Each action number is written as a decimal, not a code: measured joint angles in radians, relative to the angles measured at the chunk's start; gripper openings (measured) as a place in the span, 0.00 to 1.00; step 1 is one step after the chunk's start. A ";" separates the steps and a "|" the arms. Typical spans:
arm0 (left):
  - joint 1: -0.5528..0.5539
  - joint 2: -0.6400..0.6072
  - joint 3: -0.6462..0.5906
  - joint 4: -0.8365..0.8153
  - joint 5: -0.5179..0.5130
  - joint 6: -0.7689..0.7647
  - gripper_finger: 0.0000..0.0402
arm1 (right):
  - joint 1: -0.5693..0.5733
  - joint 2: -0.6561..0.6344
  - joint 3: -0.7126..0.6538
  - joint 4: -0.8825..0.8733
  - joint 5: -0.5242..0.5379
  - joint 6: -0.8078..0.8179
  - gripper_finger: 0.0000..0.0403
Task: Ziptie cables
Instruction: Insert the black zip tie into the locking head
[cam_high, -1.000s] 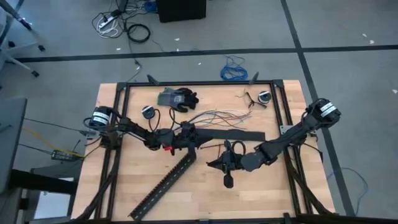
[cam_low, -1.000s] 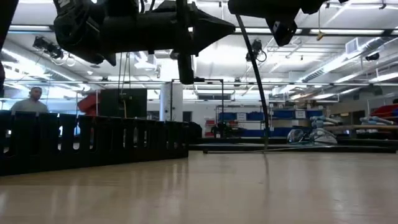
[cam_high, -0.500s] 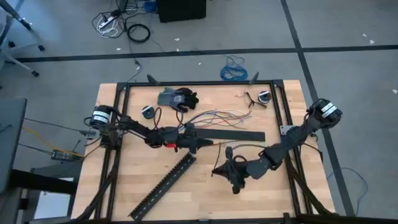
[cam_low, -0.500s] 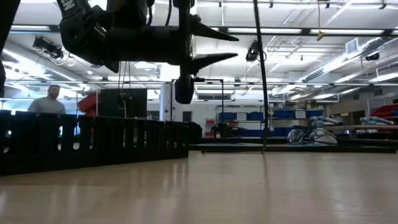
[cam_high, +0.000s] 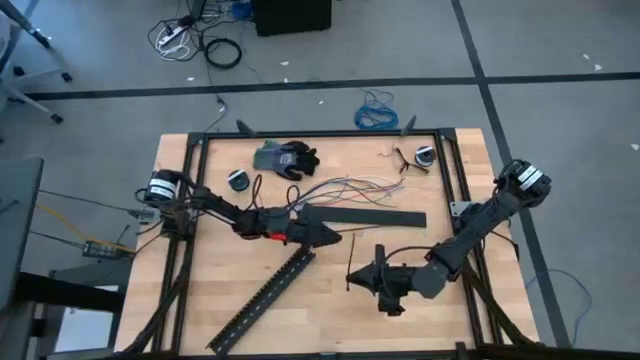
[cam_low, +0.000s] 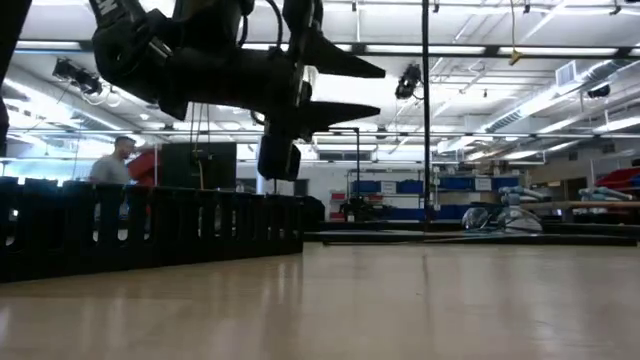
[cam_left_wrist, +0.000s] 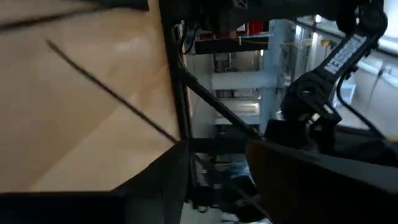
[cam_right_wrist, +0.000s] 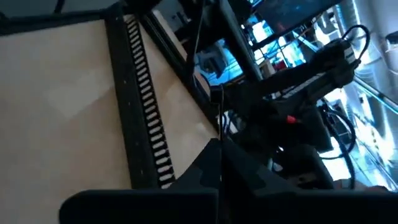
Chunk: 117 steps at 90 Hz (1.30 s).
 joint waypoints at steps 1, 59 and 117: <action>-0.002 0.000 0.000 0.001 -0.002 -0.009 0.39 | -0.001 0.000 0.000 0.000 0.000 -0.005 0.00; -0.035 0.000 0.001 -0.008 -0.040 -0.254 0.39 | -0.131 0.006 0.000 -0.024 -0.206 -0.216 0.00; -0.013 0.000 0.001 -0.014 -0.041 -0.095 0.39 | -0.188 0.006 0.000 -0.023 -0.342 0.037 0.00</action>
